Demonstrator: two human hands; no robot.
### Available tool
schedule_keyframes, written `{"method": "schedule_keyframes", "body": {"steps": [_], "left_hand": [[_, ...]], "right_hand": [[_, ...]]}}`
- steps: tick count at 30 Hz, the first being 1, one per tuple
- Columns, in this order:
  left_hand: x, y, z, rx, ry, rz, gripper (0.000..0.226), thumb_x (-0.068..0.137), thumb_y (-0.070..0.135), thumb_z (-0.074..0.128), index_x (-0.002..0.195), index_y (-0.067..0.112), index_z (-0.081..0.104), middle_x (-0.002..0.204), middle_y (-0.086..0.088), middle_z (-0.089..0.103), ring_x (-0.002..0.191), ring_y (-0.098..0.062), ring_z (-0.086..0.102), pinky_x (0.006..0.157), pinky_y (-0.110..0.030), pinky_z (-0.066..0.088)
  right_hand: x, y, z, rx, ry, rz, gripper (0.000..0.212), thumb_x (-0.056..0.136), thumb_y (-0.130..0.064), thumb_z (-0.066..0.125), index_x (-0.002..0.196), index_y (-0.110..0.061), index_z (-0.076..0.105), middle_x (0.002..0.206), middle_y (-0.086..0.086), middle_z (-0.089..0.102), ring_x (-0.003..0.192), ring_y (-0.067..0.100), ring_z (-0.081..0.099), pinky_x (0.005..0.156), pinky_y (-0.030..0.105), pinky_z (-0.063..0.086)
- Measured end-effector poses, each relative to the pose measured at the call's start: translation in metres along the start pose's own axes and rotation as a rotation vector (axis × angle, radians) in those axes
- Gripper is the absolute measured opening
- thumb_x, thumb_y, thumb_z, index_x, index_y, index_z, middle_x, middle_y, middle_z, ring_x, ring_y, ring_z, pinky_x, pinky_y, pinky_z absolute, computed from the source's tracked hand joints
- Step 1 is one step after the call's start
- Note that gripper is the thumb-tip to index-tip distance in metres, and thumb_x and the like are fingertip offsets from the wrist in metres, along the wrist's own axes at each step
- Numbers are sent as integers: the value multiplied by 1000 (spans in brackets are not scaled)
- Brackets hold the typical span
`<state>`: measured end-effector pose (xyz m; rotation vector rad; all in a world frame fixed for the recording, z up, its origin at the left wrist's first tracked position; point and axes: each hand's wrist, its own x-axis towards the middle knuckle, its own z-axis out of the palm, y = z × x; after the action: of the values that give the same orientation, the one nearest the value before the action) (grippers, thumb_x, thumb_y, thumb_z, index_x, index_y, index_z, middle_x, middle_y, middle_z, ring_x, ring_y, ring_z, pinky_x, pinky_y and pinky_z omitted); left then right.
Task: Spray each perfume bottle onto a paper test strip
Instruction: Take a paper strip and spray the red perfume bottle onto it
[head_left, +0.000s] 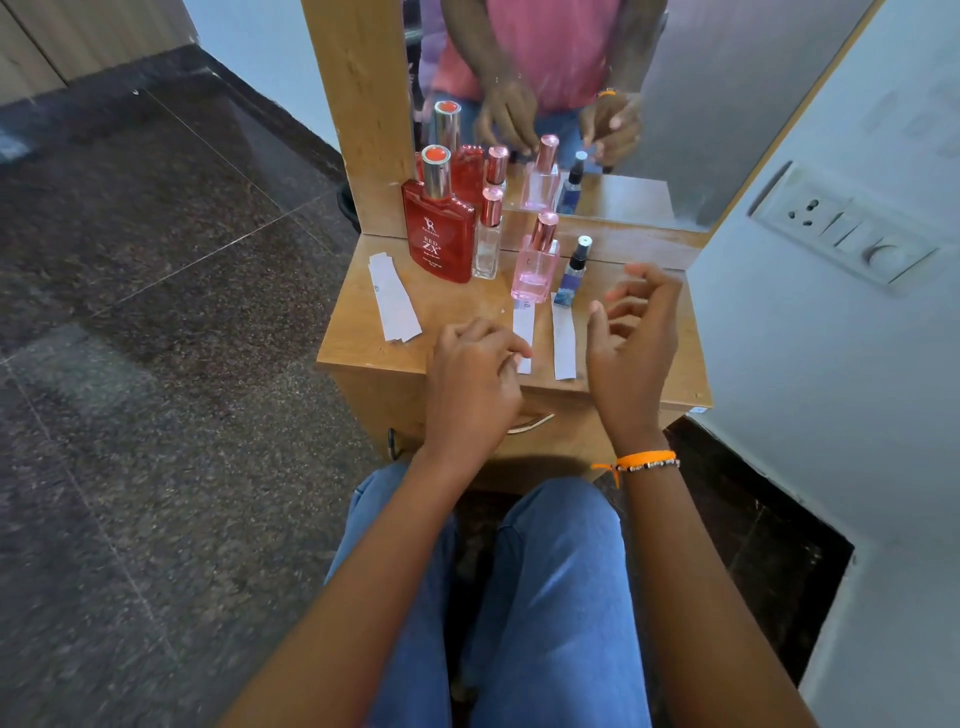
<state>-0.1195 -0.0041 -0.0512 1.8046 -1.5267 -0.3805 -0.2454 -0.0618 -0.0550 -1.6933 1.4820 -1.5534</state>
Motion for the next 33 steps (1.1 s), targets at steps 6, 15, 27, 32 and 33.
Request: {"method": "schedule_keyframes", "body": {"steps": [6,15,27,32,33], "left_hand": [[2,-39,-26,112,193,-110,25,83,7,57,103,19,64,108,-1,62,102,-25,48,90,-35,39],[2,-77,-31,201,78,-89,39,91,8,44,127,12,56,138,-3,53,132,-37,34,110,-51,29],[0,-78,-34,220,63,-73,48,87,10,36,132,15,52,142,-2,49,137,-36,30,114,-50,18],[0,-79,-33,218,65,-67,46,88,8,38,131,11,52,139,-4,51,136,-37,31,114,-48,17],[0,-79,-33,219,60,-64,45,88,6,39,131,11,52,139,-4,51,136,-37,31,113,-49,17]], "right_hand": [[-18,-25,49,-6,-389,-157,8,87,-8,59,91,-9,65,80,6,64,68,17,57,62,28,47],[9,-51,129,-467,-854,-281,39,94,-12,48,133,-16,52,124,15,63,108,38,61,85,41,51],[19,-53,143,-578,-986,-164,40,95,-13,48,133,-21,54,135,8,54,116,33,57,94,38,49],[7,-48,142,-382,-795,-147,29,86,-4,56,109,-19,66,118,6,57,99,26,59,76,34,48],[5,-48,142,-348,-772,-134,32,85,-3,57,110,-19,67,117,4,59,100,24,59,76,35,49]]}}
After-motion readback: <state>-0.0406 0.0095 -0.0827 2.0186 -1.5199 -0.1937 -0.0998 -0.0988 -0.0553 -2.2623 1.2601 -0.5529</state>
